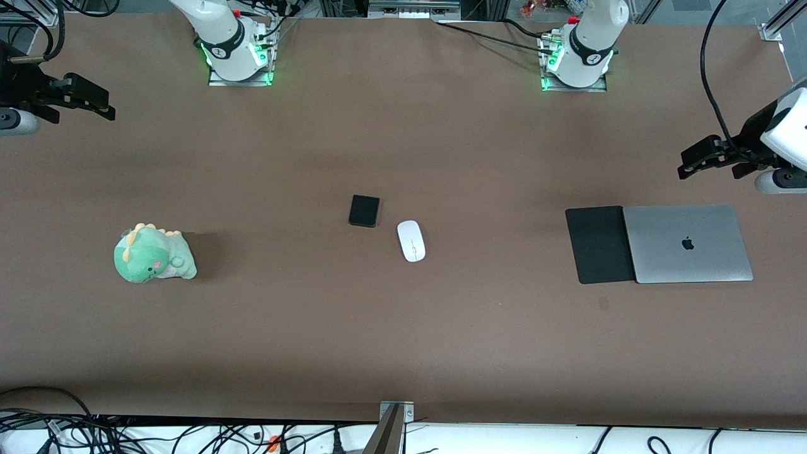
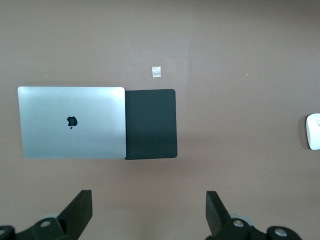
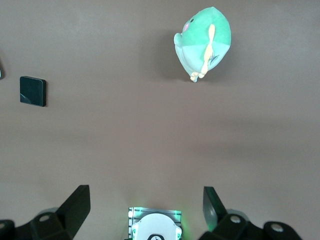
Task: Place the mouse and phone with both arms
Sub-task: 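Reach the left gripper over the white mouse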
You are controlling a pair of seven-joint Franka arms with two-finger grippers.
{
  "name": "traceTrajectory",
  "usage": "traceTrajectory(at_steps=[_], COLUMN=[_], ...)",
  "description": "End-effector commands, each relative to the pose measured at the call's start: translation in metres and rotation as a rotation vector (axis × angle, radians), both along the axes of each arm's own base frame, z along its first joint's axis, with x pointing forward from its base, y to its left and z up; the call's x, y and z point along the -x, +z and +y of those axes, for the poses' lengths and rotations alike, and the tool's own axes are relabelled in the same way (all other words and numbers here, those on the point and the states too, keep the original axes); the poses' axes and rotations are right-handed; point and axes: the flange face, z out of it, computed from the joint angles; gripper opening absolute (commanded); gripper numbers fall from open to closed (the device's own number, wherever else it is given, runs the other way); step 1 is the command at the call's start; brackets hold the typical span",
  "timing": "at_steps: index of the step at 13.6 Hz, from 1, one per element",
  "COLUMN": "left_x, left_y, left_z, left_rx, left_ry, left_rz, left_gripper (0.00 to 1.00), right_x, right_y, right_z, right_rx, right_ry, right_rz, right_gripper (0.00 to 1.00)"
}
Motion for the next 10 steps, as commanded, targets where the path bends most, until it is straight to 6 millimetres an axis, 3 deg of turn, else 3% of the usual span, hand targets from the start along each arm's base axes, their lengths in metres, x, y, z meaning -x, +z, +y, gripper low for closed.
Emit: traceTrajectory(at_steps=[1,6,8,10], left_x=[-0.003,-0.003,-0.007,-0.015], left_y=[0.004,0.003,-0.006,-0.022], left_z=[-0.002,0.000,-0.003,-0.023], left_rx=[0.016,0.016,0.018,0.020], left_ry=[0.005,0.009,0.012,0.056], left_rz=[0.002,0.004,0.019,0.046], left_gripper=[1.00,1.00,1.00,1.00], right_x=[0.006,0.006,0.006,0.006], right_y=[0.009,0.010,0.009,0.009], right_z=[0.000,0.000,0.000,0.000], right_rx=[0.011,0.011,0.011,0.011], right_ry=[0.000,0.000,0.000,0.000], right_rz=[0.000,0.000,0.003,0.001], right_gripper=[1.00,1.00,1.00,1.00])
